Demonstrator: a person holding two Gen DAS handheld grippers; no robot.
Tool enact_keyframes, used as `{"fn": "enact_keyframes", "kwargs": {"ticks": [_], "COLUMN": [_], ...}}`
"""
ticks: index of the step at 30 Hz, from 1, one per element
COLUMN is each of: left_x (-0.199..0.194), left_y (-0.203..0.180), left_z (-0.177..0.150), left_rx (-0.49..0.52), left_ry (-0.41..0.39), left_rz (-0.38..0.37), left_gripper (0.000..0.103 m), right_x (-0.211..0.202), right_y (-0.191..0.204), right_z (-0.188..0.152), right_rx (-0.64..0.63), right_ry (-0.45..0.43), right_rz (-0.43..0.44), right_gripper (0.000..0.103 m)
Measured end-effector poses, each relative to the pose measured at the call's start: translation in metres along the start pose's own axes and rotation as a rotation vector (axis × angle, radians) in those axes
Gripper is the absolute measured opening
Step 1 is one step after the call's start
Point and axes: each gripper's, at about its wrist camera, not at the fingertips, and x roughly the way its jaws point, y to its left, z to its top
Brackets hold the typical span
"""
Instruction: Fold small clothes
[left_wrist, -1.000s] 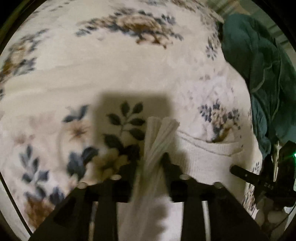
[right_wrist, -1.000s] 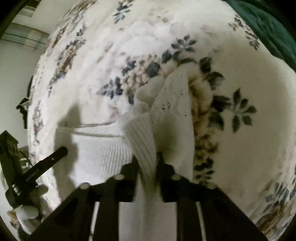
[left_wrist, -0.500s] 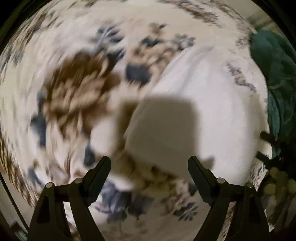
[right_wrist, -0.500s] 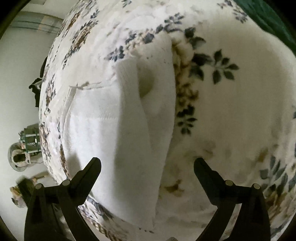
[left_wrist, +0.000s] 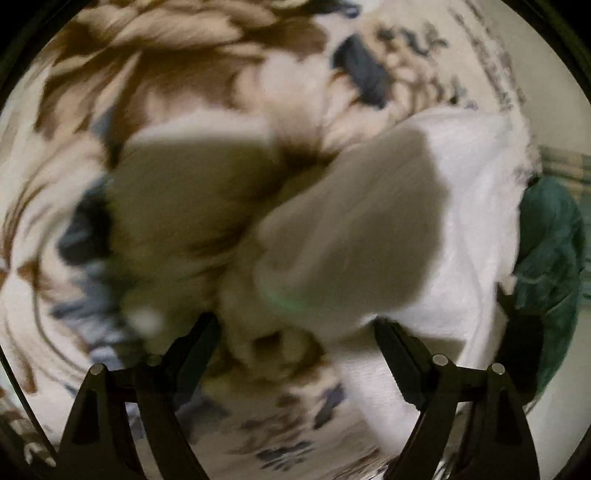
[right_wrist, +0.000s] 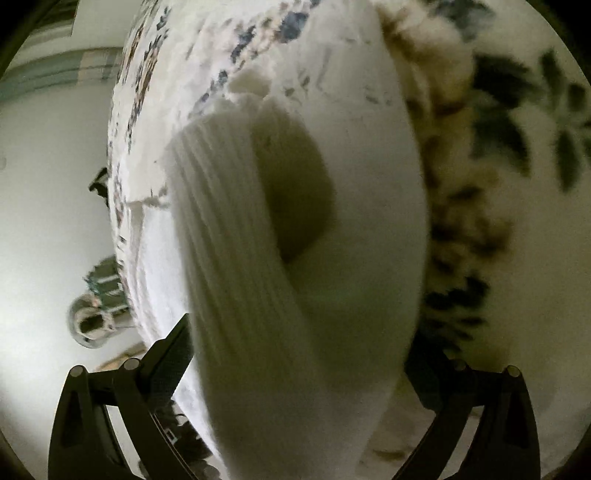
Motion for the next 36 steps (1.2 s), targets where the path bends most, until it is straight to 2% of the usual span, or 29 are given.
{"fn": "enact_keyframes", "kwargs": {"ticks": [1,2,3,4,7,10,13,16,17,18,19,20,22,24,26,29,32,34,36], "left_x": [-0.002,-0.003,-0.004,-0.005,-0.008,-0.008,-0.007,-0.005,-0.006,-0.007,-0.01,-0.016,-0.028,-0.038,-0.038,-0.019,0.01,0.025,0.03], "left_y": [-0.002,-0.007,-0.013,-0.019,-0.03,-0.04,-0.057,-0.067,-0.069,-0.066,-0.06,-0.051,-0.033,-0.018,-0.014,-0.023,-0.036,-0.043,-0.042], "left_z": [0.0,0.001,0.002,0.004,0.019,0.035,0.048,0.051,0.05,0.049,0.046,0.041,0.031,0.019,0.011,0.006,0.002,0.004,0.007], "left_rx": [0.002,0.014,0.029,0.041,0.062,0.107,0.219,0.361,0.403,0.422,0.428,0.42,0.374,0.325,0.282,0.269,0.308,0.318,0.311], "left_ry": [-0.01,-0.011,-0.007,-0.012,-0.014,0.002,0.03,0.081,0.102,0.116,0.136,0.152,0.176,0.174,0.172,0.164,0.154,0.158,0.15], "left_rz": [-0.025,-0.057,-0.076,-0.079,-0.085,-0.086,-0.051,-0.015,-0.008,0.0,0.01,0.001,-0.053,-0.114,-0.167,-0.204,-0.184,-0.178,-0.187], "left_gripper": [0.047,0.031,0.013,0.013,0.012,0.012,0.011,0.013,0.014,0.016,0.025,0.031,0.068,0.07,0.07,0.07,0.07,0.071,0.076], "right_x": [0.001,0.0,0.0,0.001,-0.009,-0.025,-0.034,-0.041,-0.038,-0.036,-0.034,-0.036,-0.049,-0.071,-0.092,-0.104,-0.078,-0.044,-0.012], "right_y": [-0.001,-0.001,0.0,-0.001,-0.012,-0.016,-0.016,-0.026,-0.031,-0.039,-0.048,-0.052,-0.048,-0.035,-0.023,0.009,0.039,0.044,0.034], "right_z": [-0.001,-0.002,-0.005,-0.009,-0.022,-0.045,-0.084,-0.13,-0.141,-0.146,-0.148,-0.147,-0.138,-0.125,-0.107,-0.063,-0.009,0.027,0.046], "right_rx": [0.01,0.008,-0.004,-0.012,0.04,0.1,0.15,0.223,0.235,0.255,0.281,0.287,0.219,0.106,0.003,-0.185,-0.325,-0.387,-0.394], "right_ry": [-0.006,-0.016,-0.028,-0.03,-0.088,-0.176,-0.237,-0.29,-0.282,-0.259,-0.23,-0.213,-0.18,-0.169,-0.157,-0.107,-0.003,0.104,0.208], "right_rz": [0.02,0.039,0.044,0.028,0.07,0.108,0.137,0.14,0.116,0.093,0.065,0.047,-0.029,-0.126,-0.166,-0.218,-0.249,-0.251,-0.244], "right_gripper": [0.102,0.097,0.078,0.057,0.035,0.029,0.027,0.027,0.03,0.039,0.051,0.058,0.074,0.083,0.084,0.096,0.097,0.097,0.097]}}
